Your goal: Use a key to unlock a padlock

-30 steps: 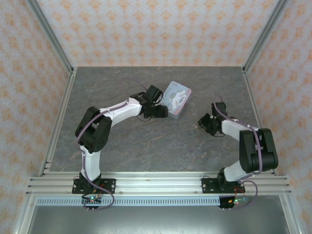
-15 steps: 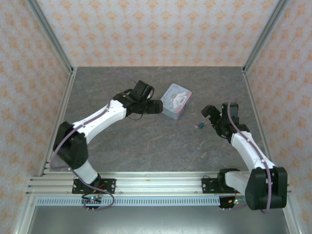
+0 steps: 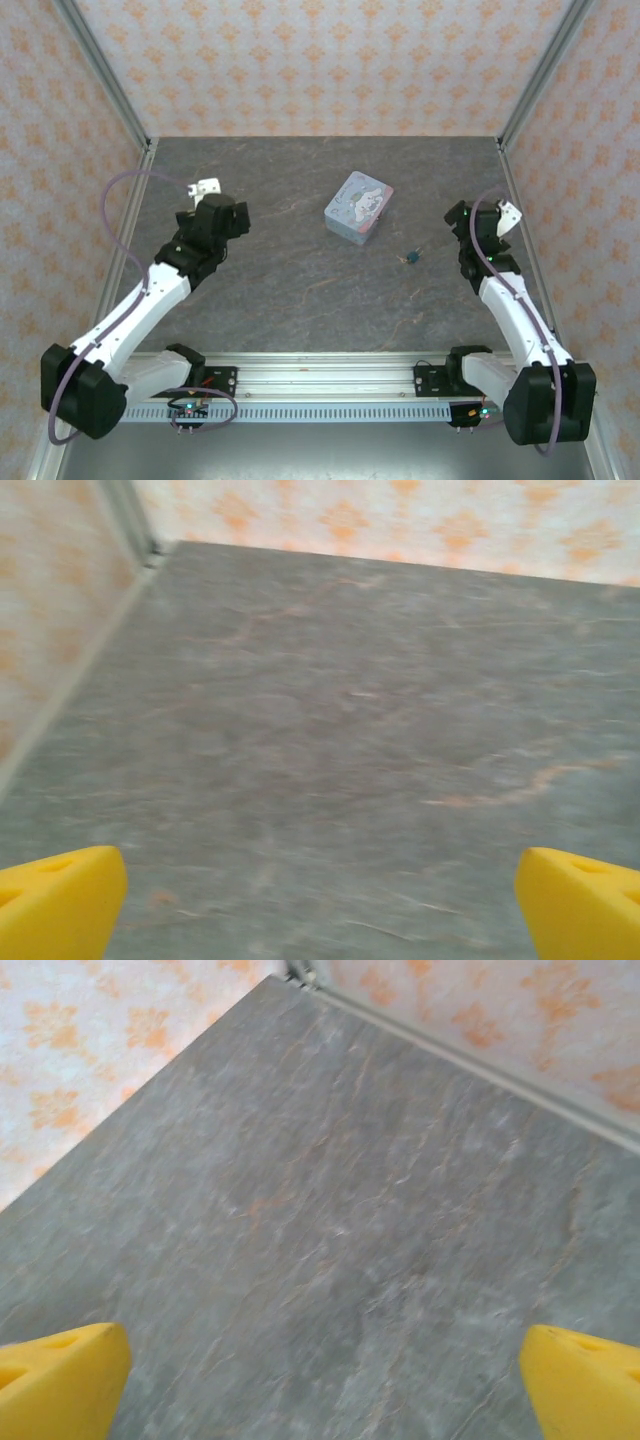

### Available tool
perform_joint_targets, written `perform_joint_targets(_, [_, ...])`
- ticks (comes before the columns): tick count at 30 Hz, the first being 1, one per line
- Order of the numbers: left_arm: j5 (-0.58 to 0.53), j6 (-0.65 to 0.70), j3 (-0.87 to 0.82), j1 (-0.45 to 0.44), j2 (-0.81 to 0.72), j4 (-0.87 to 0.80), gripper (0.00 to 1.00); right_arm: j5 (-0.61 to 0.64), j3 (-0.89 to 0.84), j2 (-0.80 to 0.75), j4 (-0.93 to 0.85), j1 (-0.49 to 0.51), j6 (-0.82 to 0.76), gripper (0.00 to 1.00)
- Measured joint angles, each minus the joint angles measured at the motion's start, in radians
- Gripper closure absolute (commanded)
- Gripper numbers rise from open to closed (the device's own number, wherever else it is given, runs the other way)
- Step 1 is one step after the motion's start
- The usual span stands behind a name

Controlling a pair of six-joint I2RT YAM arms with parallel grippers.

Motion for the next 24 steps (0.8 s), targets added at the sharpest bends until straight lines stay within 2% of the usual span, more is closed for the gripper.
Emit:
perform_joint_targets(5, [-0.079, 0.137, -0.182, 0.089, 0.066, 0.267, 0.00, 0.114, -0.130, 0.037, 0.175, -0.002, -0.105, 0.01])
perform_joint_targets(11, [-0.065, 0.204, -0.357, 0.150, 0.212, 0.613, 0.00, 0.154, -0.225, 0.152, 0.423, -0.002, -0.241, 0.01])
perform_joint_targets(18, [0.067, 0.200, -0.440, 0.273, 0.296, 0.890, 0.00, 0.110, -0.337, 0.287, 0.761, -0.002, -0.343, 0.01])
perform_joint_targets(24, [0.200, 0.203, -0.434, 0.291, 0.419, 0.996, 0.00, -0.022, -0.345, 0.482, 1.033, -0.002, -0.426, 0.01])
